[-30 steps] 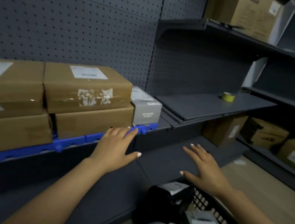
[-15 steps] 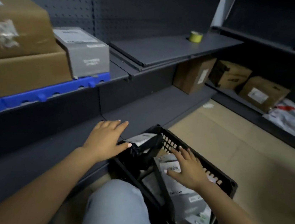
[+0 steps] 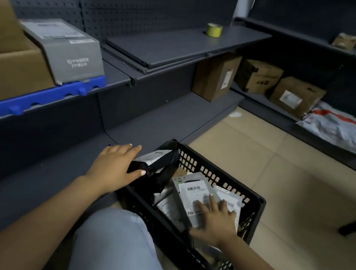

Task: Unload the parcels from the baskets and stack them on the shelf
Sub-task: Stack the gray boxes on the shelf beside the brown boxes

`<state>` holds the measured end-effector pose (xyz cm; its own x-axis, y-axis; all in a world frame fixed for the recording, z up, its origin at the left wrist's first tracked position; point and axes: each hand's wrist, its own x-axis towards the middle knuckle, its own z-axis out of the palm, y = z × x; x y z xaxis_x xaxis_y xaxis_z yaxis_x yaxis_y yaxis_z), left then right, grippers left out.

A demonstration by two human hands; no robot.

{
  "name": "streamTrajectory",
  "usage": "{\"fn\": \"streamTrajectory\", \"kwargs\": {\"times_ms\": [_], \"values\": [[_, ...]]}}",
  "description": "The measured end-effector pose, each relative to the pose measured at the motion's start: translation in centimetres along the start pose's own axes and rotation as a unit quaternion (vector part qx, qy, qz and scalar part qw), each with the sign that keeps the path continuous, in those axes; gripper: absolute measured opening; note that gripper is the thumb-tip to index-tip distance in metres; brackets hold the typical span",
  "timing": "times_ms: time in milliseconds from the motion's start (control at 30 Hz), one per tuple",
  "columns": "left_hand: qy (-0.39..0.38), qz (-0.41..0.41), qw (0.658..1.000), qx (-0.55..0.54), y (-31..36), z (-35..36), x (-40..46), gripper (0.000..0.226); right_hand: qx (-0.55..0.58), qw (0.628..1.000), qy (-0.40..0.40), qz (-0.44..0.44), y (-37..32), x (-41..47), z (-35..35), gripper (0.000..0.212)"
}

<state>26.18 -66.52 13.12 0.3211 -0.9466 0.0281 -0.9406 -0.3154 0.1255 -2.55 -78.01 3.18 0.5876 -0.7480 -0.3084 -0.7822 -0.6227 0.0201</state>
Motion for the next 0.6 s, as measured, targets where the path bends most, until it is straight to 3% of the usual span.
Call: {"fn": "streamTrajectory", "kwargs": {"times_ms": [333,600], "values": [[0.063,-0.027,0.997,0.036,-1.0,-7.4,-6.1,0.078,-0.024,0.986,0.16,-0.036,-1.9,-4.3,-6.8,0.065],[0.167,-0.071,0.978,0.1,-3.3,-18.0,-9.8,0.083,0.044,0.919,0.381,-0.097,-5.9,-6.7,-20.6,0.064]]}}
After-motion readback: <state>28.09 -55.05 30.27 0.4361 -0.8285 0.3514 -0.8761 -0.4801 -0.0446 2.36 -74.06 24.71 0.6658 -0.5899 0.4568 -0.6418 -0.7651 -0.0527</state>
